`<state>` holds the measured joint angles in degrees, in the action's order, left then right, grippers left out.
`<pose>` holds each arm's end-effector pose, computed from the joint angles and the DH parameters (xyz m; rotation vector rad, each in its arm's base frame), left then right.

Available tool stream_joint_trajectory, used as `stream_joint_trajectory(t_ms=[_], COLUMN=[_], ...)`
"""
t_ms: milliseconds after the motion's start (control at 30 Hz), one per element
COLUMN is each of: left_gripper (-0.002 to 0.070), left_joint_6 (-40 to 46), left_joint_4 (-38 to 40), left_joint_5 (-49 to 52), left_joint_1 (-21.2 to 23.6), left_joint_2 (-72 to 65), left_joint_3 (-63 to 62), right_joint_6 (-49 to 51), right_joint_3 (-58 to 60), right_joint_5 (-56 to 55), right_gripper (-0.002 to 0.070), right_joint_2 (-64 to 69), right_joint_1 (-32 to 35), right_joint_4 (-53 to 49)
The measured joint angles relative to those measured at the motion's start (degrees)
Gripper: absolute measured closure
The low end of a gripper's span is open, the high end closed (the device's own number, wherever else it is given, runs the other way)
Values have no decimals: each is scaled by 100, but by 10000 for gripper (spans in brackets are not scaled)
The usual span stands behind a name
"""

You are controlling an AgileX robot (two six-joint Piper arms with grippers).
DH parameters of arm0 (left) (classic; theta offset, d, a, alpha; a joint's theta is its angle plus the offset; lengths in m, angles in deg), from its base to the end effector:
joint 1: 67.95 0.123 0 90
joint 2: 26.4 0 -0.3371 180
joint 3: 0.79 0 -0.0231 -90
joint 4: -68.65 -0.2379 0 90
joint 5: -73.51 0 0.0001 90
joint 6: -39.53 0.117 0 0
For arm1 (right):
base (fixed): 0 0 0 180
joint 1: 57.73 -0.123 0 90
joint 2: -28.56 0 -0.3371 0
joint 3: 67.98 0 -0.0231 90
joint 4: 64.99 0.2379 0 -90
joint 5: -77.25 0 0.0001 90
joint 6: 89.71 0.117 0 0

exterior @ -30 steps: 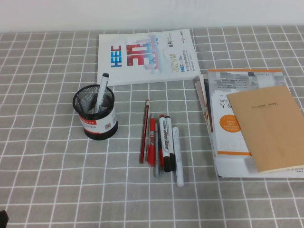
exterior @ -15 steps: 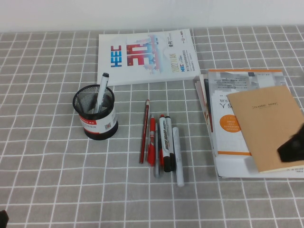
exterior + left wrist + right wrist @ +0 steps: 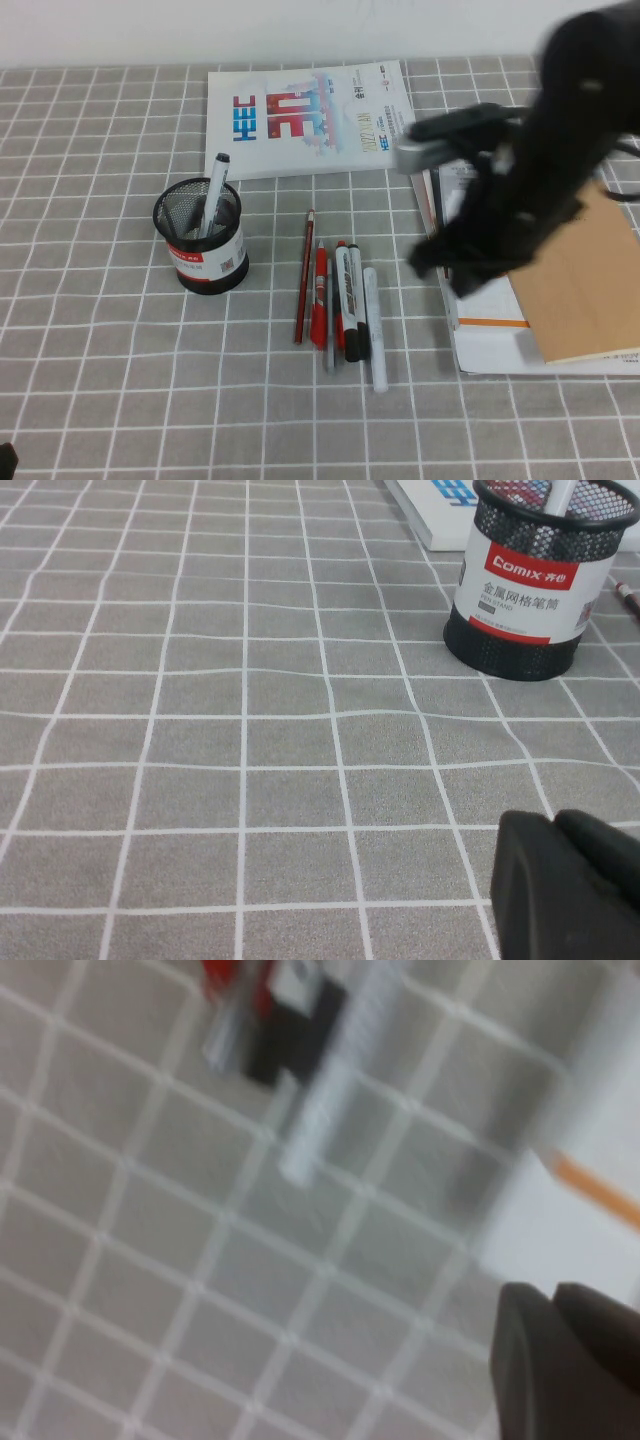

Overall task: Put the pen into the pen holder
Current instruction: Pick up the pen on the table

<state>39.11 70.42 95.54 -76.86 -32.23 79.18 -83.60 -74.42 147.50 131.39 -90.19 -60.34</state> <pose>0.0112 -0.0031 0.1618 0.1205 1.8804 -0.1422 0.2828 0.1905 0.3347 -0.6435 2.8681 0.2242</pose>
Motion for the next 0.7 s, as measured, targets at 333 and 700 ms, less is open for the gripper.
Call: stream_joint_trajectory(t_ms=[333, 700], left_gripper=[680, 680], left_joint_6=[0, 0], left_joint_4=[0, 0], left_joint_5=[0, 0], left_joint_1=[0, 0], left_joint_2=[0, 0], left_joint_3=[0, 0], right_joint_6=[833, 1264], right_joint_3=[-1534, -1807], right_joint_5=[0, -11], right_gripper=[688, 442], right_joint_2=[1648, 2519], right_joint_1=[-392, -454], right_joint_4=[48, -319])
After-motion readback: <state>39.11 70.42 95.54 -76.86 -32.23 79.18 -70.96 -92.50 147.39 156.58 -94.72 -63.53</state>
